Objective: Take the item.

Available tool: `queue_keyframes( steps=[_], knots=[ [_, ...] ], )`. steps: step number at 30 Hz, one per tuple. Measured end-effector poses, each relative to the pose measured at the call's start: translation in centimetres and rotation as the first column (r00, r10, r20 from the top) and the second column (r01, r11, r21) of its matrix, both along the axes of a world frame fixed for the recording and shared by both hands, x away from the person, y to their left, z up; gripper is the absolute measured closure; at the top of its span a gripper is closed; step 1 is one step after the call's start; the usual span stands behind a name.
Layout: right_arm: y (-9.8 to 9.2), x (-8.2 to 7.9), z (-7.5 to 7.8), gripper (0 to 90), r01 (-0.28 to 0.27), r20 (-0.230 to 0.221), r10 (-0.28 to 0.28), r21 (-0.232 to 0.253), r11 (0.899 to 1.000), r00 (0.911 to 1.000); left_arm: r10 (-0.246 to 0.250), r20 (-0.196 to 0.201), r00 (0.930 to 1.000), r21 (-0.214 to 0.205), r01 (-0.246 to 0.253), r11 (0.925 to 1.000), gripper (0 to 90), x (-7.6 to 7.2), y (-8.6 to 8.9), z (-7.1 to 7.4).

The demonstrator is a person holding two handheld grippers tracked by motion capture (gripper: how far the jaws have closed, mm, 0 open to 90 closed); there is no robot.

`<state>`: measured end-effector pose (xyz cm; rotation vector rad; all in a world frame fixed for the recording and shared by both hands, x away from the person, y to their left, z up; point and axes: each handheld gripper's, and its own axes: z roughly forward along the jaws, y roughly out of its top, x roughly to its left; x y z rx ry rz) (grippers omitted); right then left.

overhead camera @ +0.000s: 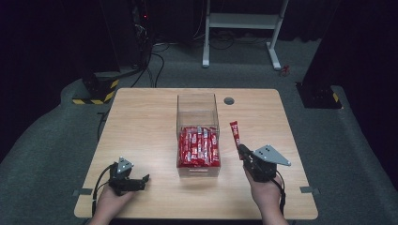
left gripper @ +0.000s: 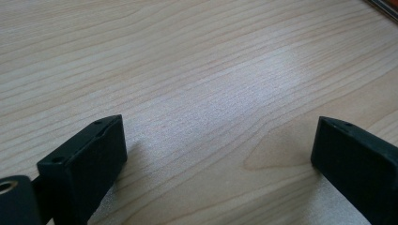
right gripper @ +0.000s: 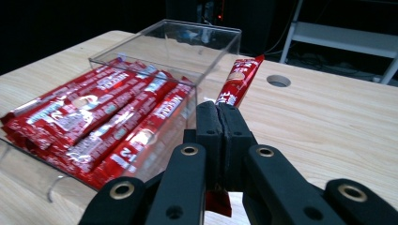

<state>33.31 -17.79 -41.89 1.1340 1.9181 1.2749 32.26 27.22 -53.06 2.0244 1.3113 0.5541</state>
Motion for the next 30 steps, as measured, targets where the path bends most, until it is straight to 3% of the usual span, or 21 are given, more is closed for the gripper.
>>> queue_keyframes(
  steps=[16, 30],
  knots=[
    [-1.6, 2.4, -0.7, 88.7, 0.050, -0.029, -0.052, -0.071, 0.996, 0.9982, 0.000, 0.000, 1.0000, 0.000, 0.000, 1.0000, 4.0, 0.0, 0.0, 0.0],
    [-2.5, 5.5, -1.9, 88.7, 0.087, -0.069, -0.093, -0.078, 0.993, 0.9933, -0.001, 0.000, 1.0000, 0.001, 0.001, 1.0000, 4.0, 0.0, 0.0, 0.0]
  ],
)
